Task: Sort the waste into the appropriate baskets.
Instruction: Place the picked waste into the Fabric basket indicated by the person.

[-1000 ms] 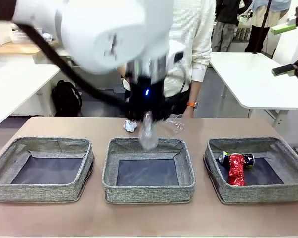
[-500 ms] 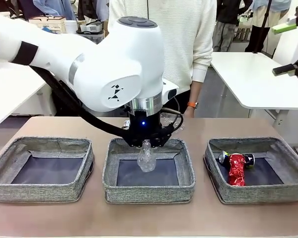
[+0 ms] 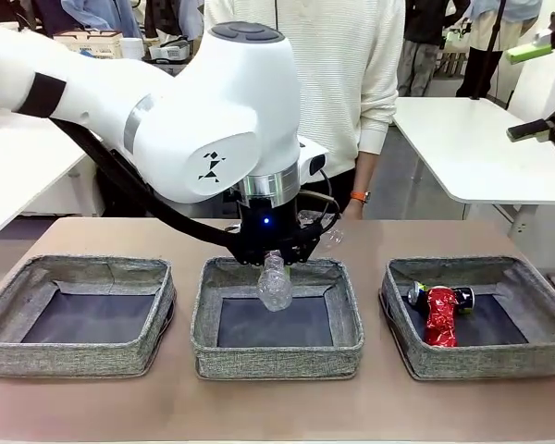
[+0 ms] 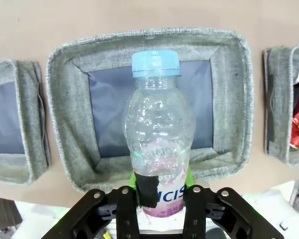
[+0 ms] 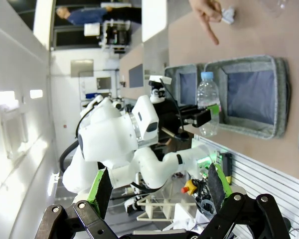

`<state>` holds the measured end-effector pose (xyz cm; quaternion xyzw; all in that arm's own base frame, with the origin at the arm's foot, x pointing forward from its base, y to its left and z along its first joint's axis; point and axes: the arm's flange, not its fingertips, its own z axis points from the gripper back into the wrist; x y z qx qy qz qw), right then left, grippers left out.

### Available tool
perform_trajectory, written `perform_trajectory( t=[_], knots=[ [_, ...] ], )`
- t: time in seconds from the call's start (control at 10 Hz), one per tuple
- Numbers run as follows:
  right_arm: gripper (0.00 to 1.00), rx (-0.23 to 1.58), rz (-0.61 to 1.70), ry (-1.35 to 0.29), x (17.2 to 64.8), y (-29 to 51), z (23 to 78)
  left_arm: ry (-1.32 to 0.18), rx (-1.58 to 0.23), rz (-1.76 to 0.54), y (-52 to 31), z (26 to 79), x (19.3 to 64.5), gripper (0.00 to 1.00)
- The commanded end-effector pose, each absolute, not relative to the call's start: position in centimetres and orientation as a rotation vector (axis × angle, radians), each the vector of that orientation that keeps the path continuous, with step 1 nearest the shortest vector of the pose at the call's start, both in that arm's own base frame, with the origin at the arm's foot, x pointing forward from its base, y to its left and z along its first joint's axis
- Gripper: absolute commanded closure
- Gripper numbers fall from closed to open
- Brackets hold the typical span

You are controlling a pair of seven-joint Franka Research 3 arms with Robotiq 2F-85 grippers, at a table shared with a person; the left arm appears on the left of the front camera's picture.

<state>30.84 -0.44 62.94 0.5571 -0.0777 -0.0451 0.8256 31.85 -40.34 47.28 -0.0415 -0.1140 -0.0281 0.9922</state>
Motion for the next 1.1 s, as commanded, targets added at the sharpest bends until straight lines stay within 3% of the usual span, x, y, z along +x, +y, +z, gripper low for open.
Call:
perform_trajectory(
  t=[0.0, 0.1, 0.8, 1.0],
  knots=[
    [0.0, 1.2, -0.08, -0.168, 31.0, -0.6, 63.1, -0.255, -0.101, -0.04, -39.9, 48.0, 31.8, 0.11],
    [0.0, 1.2, -0.08, -0.168, 31.0, -0.6, 63.1, -0.256, -0.095, -0.043, -40.0, 48.0, 31.8, 0.0],
    [0.0, 1.2, -0.08, -0.168, 31.0, -0.6, 63.1, -0.249, -0.107, -0.073, -39.5, 48.4, 31.8, 0.0],
    [0.0, 1.2, -0.08, -0.168, 31.0, -0.6, 63.1, -0.127, -0.161, -0.051, -36.7, 50.9, 33.3, 0.0]
  ],
)
